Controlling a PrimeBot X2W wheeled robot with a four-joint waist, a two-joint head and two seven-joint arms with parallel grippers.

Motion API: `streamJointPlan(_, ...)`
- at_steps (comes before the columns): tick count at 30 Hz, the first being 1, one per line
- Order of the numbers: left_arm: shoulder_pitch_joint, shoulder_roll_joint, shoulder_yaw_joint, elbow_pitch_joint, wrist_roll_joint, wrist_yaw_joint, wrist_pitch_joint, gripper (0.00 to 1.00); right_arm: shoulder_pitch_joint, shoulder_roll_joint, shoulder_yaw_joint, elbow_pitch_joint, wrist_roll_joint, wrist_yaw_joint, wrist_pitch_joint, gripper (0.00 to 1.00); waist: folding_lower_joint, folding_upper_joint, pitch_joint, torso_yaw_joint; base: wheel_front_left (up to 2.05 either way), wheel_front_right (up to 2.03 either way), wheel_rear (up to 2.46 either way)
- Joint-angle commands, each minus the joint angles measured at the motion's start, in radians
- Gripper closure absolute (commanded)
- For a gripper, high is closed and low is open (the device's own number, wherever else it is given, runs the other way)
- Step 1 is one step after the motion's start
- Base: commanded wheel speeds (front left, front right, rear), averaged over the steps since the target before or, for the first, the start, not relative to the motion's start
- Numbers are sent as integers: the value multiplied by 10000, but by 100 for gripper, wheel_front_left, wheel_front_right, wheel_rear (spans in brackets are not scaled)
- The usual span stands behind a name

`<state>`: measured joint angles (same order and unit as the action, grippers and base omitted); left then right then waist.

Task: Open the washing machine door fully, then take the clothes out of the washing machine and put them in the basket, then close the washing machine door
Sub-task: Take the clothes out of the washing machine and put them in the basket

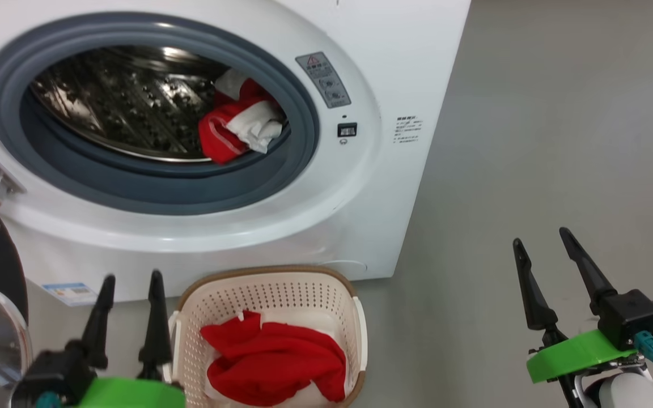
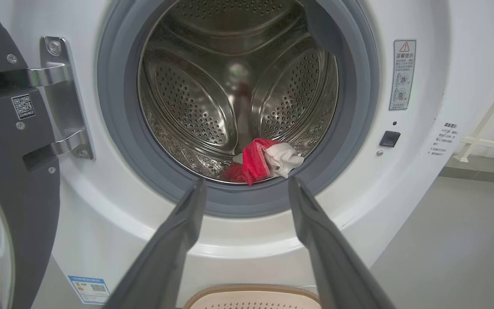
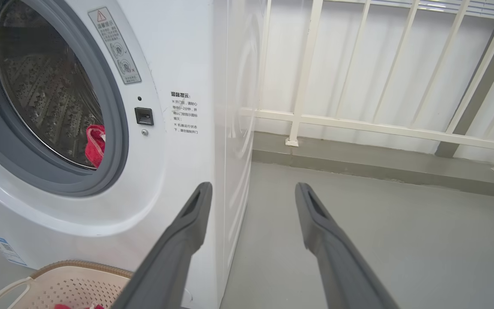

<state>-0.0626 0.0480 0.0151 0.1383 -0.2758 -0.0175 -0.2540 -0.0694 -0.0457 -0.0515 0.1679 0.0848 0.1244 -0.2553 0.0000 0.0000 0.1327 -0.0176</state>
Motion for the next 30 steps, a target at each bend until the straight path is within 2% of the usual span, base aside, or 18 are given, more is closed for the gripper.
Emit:
streamJointPlan(1,-545,100,285,-146,-69,14,-77,0,-407,-45,250,-309,-112,63,-65,0,0,0,299,76,0,0,0)
streamJointPlan(10,-2863,385,238,1127,-457,-450,-58,0,-1006,-45,193,-532,-234,63,-65,0,0,0,1421,191,0,0,0)
streamJointPlan(30,-8717,675,94,4686,-642,-1068,-76,0,-2254,-45,328,-739,-176,63,-65,0,0,0,4072,-174,0,0,0)
